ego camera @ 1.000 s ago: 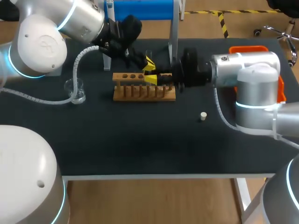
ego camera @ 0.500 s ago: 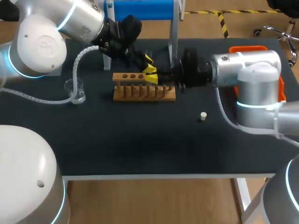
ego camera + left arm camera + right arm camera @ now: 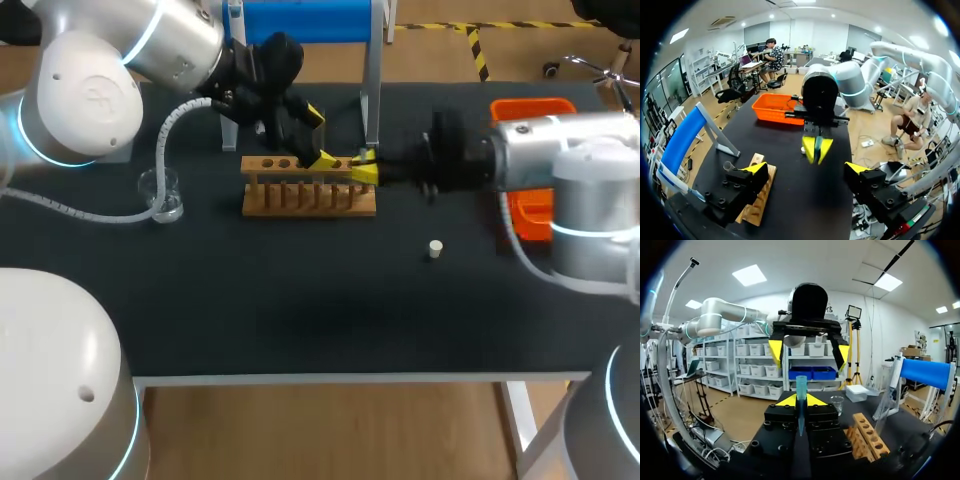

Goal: Invert the test tube, pick up the pipette, mount the tip to pipette, aspirate from beaker and dispense into the tube, eject the tip, return the pipette, and cap with the stopper.

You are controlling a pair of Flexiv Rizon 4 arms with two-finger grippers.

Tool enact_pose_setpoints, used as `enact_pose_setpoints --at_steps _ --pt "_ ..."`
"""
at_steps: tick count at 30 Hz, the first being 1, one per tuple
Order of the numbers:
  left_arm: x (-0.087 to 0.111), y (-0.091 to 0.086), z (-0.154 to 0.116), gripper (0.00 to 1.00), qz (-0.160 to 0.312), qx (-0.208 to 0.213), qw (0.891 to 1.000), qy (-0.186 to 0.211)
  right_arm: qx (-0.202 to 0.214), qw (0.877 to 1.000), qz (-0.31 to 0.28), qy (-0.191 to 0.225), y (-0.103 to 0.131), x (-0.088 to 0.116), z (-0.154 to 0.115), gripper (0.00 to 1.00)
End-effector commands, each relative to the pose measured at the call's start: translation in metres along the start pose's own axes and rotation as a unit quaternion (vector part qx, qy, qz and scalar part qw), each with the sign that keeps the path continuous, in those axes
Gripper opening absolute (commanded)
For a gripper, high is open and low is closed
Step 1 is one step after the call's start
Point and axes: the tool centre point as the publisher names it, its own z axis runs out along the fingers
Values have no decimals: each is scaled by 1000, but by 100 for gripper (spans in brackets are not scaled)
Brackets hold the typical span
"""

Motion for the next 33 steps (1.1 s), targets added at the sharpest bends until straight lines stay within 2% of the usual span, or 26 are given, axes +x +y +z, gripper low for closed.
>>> enact_pose_setpoints --at_steps 1,6,12,22,33 --pt "-1 -1 -1 100 0 -2 1000 2 2 1000 -1 -2 1 17 -58 0" --pt "-1 -1 -1 100 0 -2 1000 2 5 1000 -4 -5 -4 24 -99 0" --pt "-1 -1 -1 100 0 -2 1000 2 6 1000 0 -9 -12 25 -129 0" --pt "-1 -1 -1 100 0 -2 1000 2 18 1000 5 -13 -33 27 -162 0" --pt "-1 -1 -1 100 0 -2 1000 2 13 1000 7 -16 -40 35 -176 0"
